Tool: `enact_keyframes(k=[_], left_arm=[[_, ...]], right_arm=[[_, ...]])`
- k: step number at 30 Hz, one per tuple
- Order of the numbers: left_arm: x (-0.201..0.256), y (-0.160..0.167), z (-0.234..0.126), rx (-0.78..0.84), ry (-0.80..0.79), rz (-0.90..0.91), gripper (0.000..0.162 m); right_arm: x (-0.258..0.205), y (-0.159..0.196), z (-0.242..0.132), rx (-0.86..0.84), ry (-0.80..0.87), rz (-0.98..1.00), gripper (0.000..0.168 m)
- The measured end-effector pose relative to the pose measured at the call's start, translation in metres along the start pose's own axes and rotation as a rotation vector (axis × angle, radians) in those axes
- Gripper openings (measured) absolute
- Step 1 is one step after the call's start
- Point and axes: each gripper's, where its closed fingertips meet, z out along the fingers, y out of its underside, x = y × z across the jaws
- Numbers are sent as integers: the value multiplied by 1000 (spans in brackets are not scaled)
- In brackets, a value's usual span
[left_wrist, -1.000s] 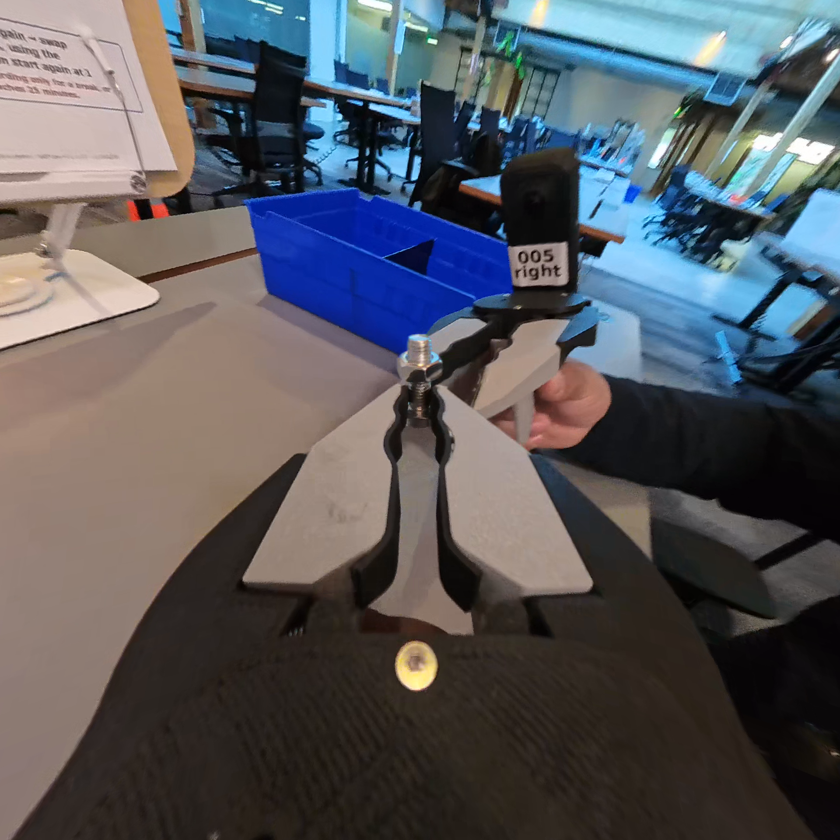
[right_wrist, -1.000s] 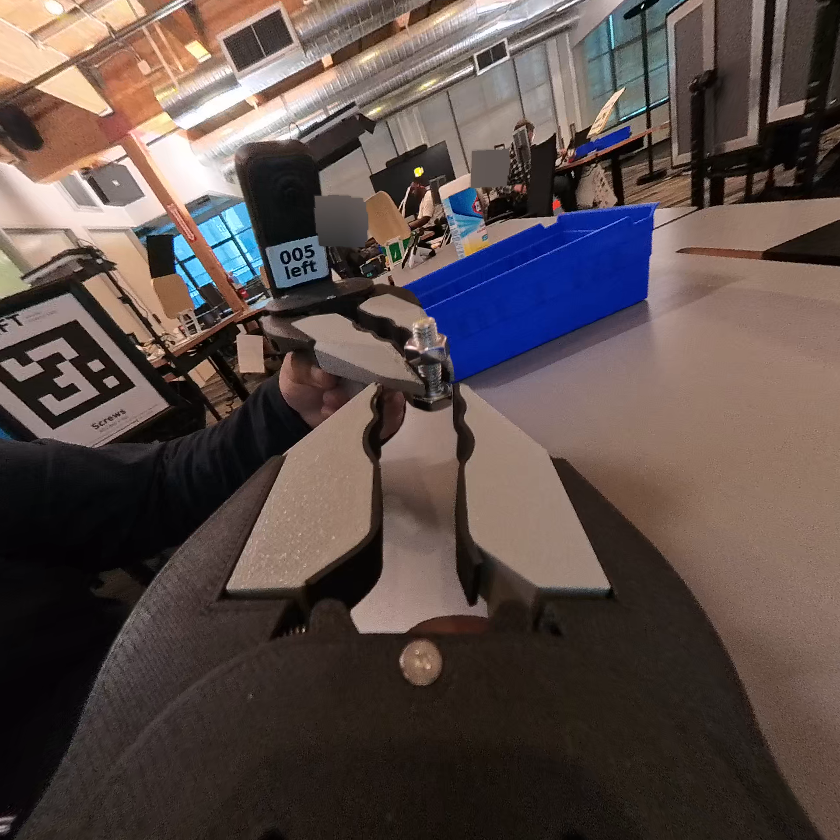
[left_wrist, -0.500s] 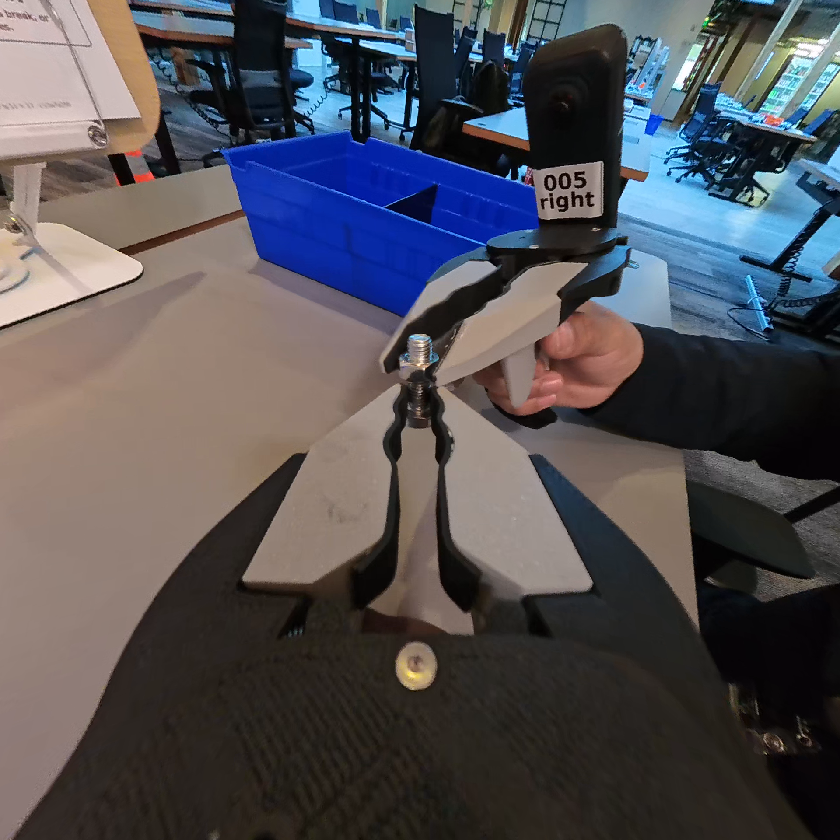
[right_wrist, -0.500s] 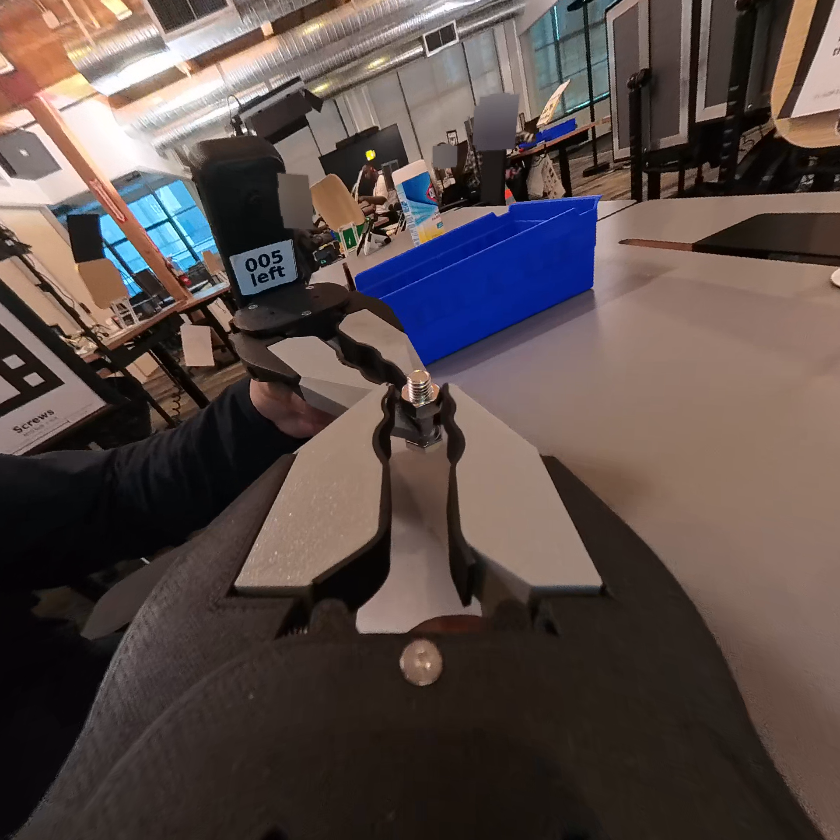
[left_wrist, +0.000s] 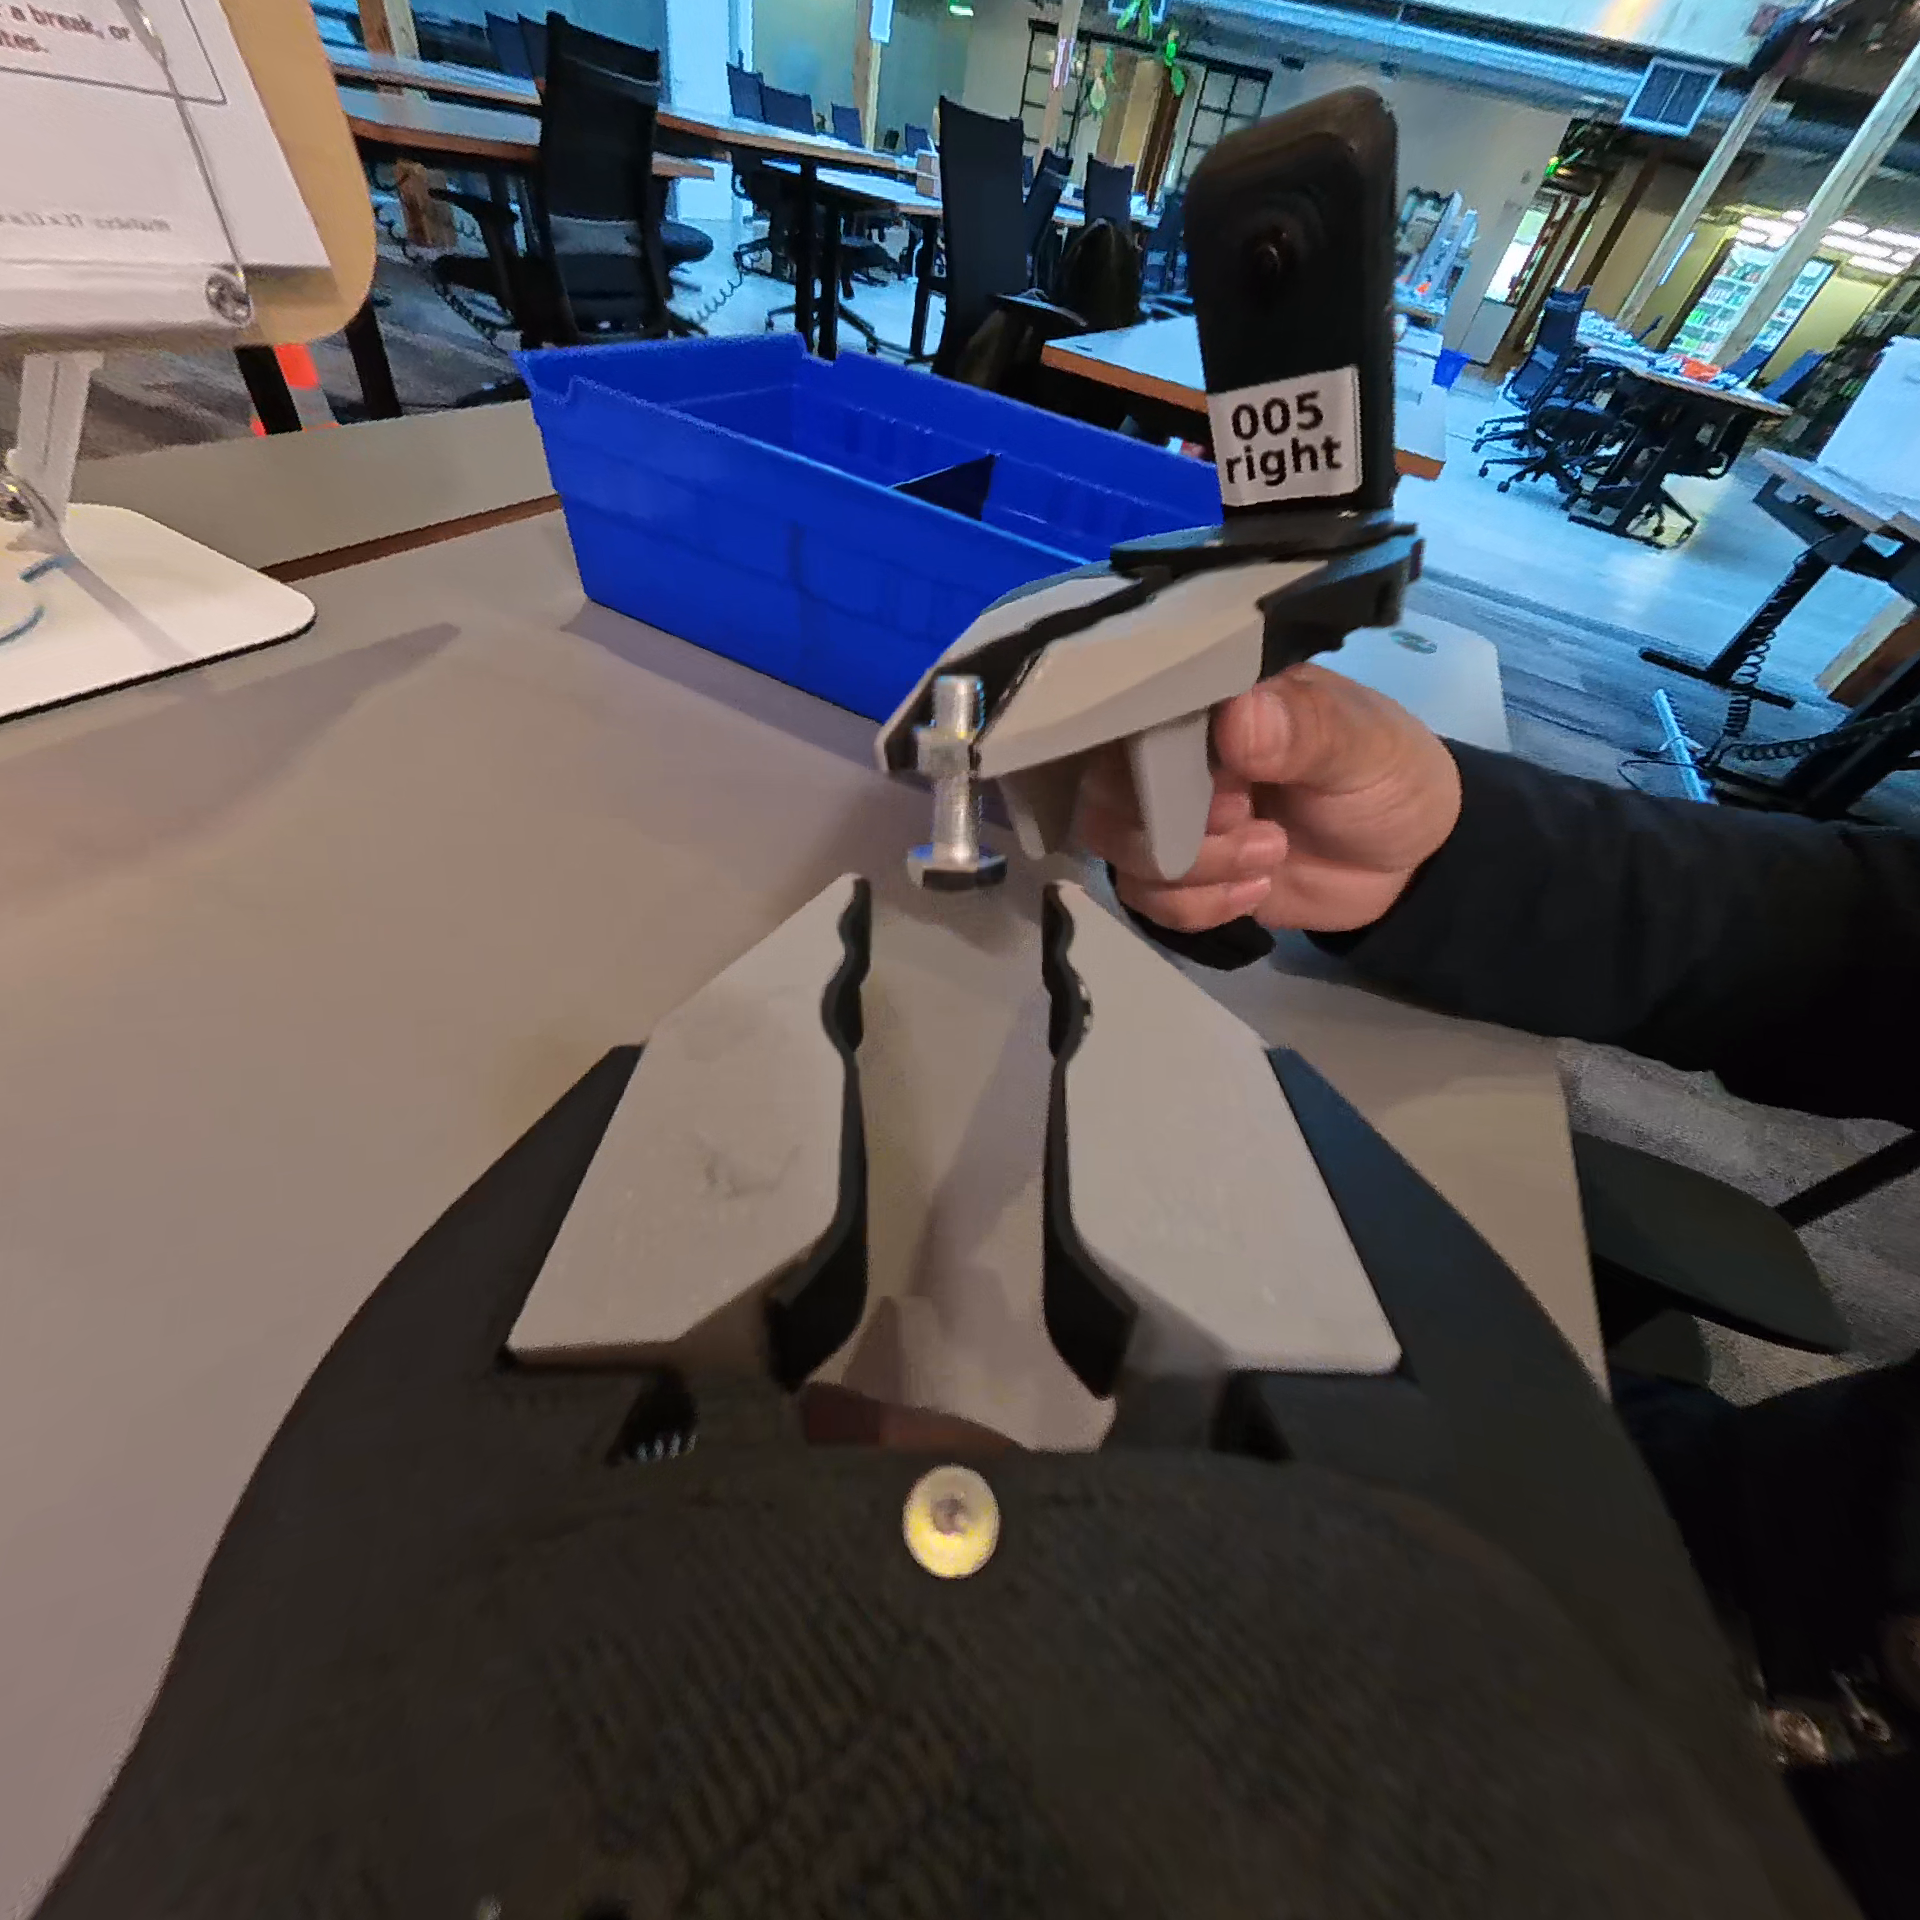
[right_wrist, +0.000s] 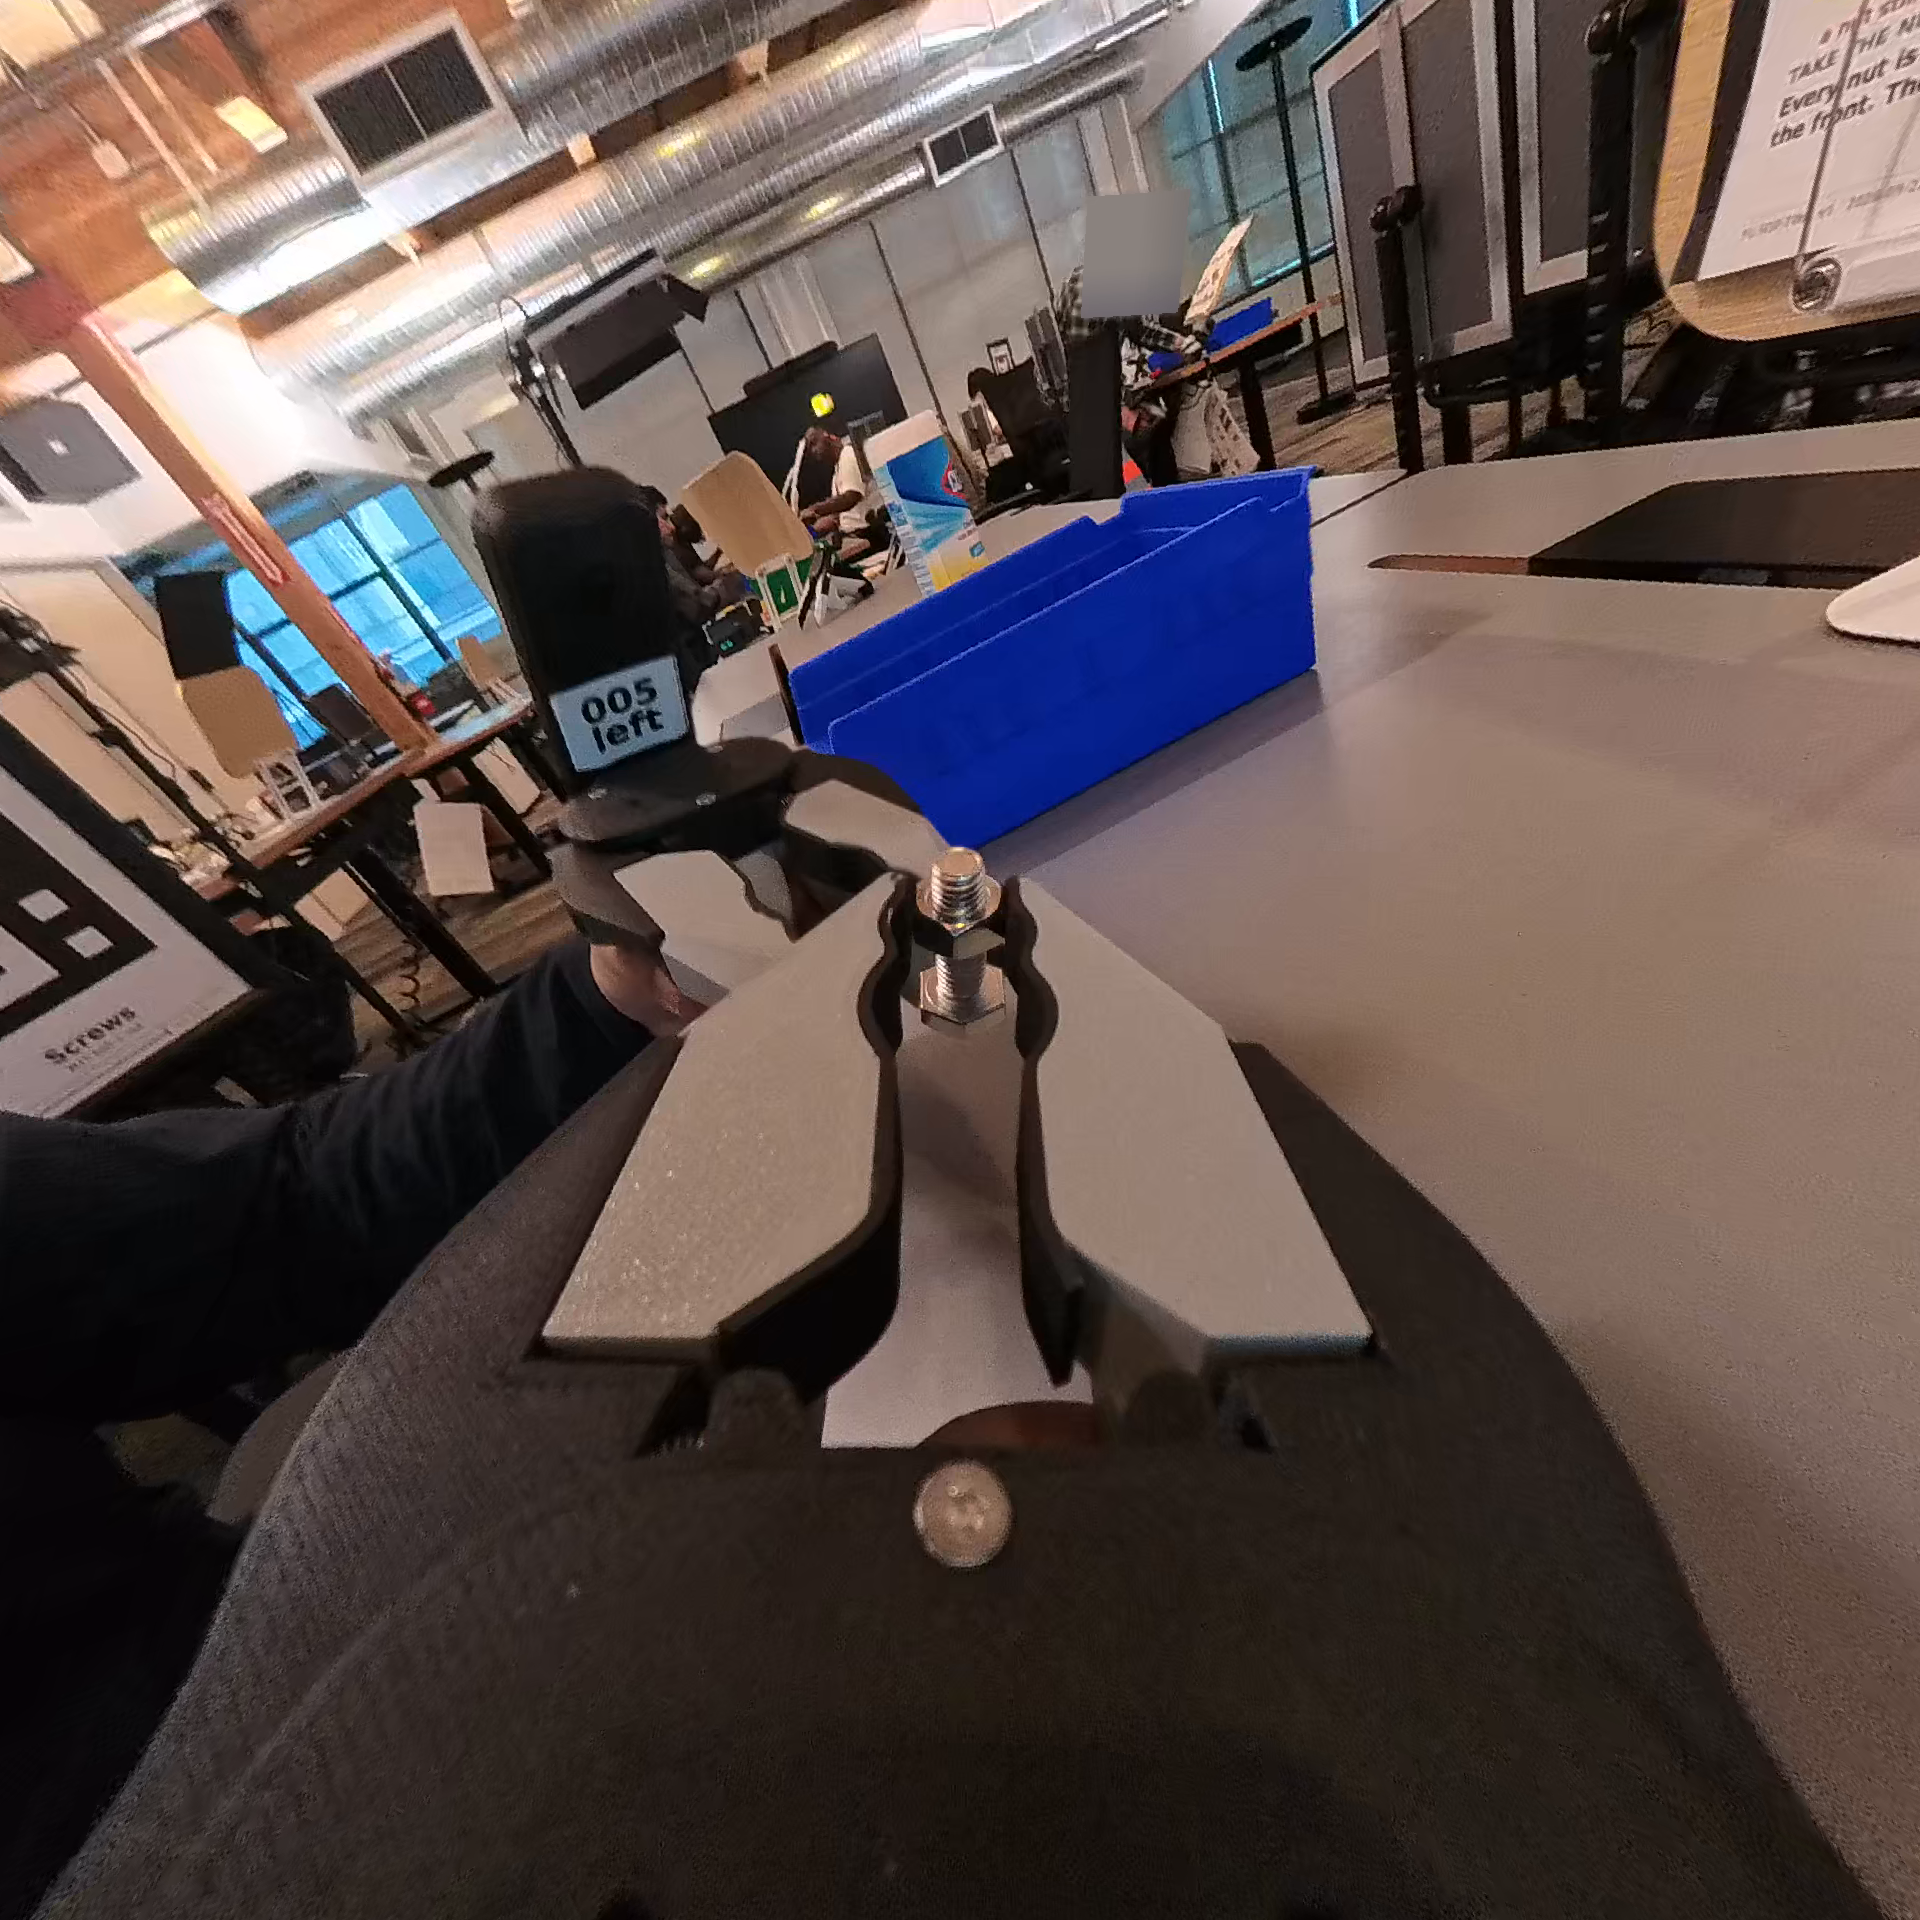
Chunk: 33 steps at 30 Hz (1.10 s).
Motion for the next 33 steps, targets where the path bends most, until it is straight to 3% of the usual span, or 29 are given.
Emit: enact_keyframes(k=[9,12,25,33], left_arm=[[2,5,6,-10,-31,35,31],[6,4,5,2,-6,27,18],[8,3,5,25,9,13,17],[-18,1,4,71,-128,-15,17]], right_arm=[[-10,5,6,-9,-51,1,14],[-14,5,6,-7,-73,-10,14],[-16,4,7,9,-116,35,14],[2,-5,0,39,8,-24,24]])
